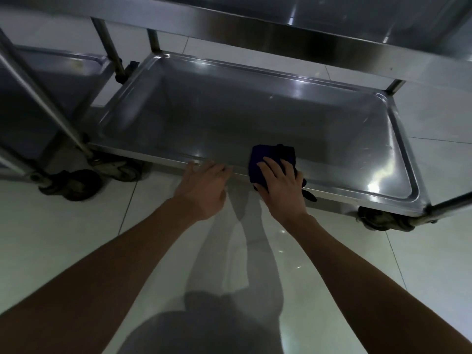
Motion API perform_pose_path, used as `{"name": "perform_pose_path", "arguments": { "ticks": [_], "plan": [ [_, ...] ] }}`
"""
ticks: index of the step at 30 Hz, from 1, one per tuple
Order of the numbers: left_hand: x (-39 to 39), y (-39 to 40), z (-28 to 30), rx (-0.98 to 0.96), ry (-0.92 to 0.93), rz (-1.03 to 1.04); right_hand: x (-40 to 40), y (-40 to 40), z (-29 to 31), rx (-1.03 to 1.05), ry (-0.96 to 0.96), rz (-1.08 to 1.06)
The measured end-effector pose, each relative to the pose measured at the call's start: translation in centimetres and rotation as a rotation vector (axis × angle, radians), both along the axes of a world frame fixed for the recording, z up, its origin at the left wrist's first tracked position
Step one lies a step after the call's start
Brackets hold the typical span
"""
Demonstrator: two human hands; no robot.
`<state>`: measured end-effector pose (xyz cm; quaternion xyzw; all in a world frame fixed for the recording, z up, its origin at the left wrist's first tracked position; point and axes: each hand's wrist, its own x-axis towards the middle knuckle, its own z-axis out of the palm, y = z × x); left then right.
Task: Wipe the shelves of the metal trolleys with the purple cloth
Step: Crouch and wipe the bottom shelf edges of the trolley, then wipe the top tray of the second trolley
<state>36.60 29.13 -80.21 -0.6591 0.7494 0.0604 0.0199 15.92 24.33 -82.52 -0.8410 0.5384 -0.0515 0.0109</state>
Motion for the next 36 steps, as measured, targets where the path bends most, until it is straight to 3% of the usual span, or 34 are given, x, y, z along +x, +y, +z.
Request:
{"name": "perform_pose_path", "arguments": {
  "ticks": [8, 13, 20, 28, 36],
  "plan": [
    [5.7, 4.5, 1.8, 0.002, 0.081, 0.154, 5.6, 2.6, 2.2, 0.067, -0.088, 0.135],
    [10.3, 11.8, 7.9, 0.134, 0.103, 0.286, 11.4, 8.5, 8.1, 0.153, -0.109, 0.183],
    [15.5, 21.7, 24.4, 0.278, 0.145, 0.379, 19.5, 17.9, 24.6, 0.313, -0.228, 0.174],
    [22.7, 29.4, 45.3, 0.243, 0.209, 0.457, 26.7, 24.8, 46.6, 0.413, -0.201, 0.218],
    [34.2, 36.0, 63.7, 0.143, 0.210, 0.513, 36.5, 32.1, 64.9, 0.415, -0.249, 0.249]
  ]
}}
